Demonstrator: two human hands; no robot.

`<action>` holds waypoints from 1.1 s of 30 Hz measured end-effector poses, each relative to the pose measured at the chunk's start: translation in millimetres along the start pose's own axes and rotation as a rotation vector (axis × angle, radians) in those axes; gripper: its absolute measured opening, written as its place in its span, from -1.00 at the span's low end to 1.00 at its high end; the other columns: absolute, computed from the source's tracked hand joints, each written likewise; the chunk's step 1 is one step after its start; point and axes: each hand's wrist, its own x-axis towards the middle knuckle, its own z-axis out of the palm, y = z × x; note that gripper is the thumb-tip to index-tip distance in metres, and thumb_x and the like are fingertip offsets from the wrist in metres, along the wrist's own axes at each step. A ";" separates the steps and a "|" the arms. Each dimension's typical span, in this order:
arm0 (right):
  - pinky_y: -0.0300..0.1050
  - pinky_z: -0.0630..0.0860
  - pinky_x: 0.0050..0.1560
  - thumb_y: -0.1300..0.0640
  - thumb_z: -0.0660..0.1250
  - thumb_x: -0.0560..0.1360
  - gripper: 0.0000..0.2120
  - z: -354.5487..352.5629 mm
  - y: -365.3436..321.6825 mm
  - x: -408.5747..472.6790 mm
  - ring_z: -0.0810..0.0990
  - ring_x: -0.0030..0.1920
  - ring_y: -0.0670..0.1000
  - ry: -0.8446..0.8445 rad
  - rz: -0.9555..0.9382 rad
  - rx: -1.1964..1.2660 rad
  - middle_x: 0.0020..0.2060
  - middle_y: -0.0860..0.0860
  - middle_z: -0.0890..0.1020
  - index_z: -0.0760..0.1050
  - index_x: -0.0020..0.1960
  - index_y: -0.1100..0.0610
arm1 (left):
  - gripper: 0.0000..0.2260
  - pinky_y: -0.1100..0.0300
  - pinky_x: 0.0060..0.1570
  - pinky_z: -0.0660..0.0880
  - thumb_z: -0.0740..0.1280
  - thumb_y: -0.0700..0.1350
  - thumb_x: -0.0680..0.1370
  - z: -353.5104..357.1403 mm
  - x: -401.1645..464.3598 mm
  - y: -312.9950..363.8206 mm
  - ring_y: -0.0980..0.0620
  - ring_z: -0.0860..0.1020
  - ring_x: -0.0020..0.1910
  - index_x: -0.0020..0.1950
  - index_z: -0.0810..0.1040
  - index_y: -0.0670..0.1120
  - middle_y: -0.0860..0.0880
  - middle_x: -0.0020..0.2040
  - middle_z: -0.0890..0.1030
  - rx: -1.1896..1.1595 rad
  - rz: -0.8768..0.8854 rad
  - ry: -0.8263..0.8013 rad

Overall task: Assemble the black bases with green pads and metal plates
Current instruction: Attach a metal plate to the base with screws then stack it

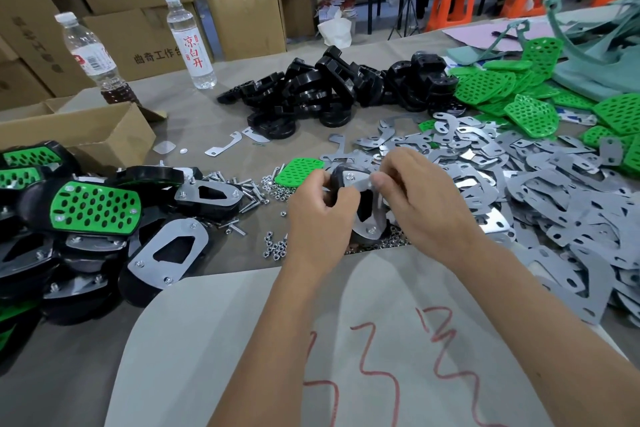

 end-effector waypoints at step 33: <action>0.06 0.40 -0.18 -0.08 0.06 0.72 -0.74 6.0 -9.2 -4.1 0.44 -0.19 0.04 -0.004 0.040 -0.012 -0.23 -0.11 0.44 0.33 -0.09 -0.01 | -0.71 0.15 -0.57 0.48 0.29 0.02 0.37 0.2 3.0 0.3 -0.04 0.51 -0.46 -0.09 0.54 -0.19 -0.13 -0.32 0.58 -0.047 -0.104 0.116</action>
